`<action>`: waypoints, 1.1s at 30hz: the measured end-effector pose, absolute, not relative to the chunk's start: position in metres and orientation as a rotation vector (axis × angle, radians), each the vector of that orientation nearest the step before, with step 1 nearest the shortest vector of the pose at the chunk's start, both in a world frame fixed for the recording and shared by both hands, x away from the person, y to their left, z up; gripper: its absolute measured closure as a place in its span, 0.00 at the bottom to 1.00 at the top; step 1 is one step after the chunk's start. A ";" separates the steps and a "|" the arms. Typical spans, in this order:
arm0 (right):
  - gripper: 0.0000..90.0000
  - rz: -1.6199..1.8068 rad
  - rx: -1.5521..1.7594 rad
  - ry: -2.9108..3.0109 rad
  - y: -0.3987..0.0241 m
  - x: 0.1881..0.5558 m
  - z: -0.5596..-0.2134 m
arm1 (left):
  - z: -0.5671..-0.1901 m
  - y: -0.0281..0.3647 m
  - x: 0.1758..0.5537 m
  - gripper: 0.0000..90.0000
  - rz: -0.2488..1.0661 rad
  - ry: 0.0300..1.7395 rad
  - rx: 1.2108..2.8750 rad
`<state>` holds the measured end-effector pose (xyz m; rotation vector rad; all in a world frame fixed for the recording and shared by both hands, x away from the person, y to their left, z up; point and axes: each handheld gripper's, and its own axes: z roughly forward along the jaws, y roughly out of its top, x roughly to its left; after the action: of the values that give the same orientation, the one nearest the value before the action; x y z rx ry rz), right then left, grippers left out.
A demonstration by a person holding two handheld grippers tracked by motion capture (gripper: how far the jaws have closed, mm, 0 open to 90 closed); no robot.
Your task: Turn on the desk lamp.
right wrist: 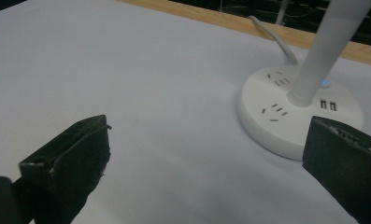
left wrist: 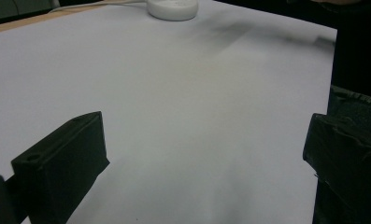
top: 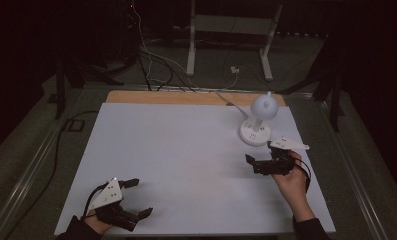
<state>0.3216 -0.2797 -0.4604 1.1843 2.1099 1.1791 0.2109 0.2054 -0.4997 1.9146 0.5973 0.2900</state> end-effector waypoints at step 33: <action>0.00 1.134 1.323 2.028 -0.288 0.378 -0.479 | -0.500 0.206 0.212 0.00 0.288 0.602 1.910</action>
<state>0.3783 -0.2882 -0.4792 1.3226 2.0284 1.1343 0.2122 0.2065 -0.4998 1.9100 0.6020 0.2876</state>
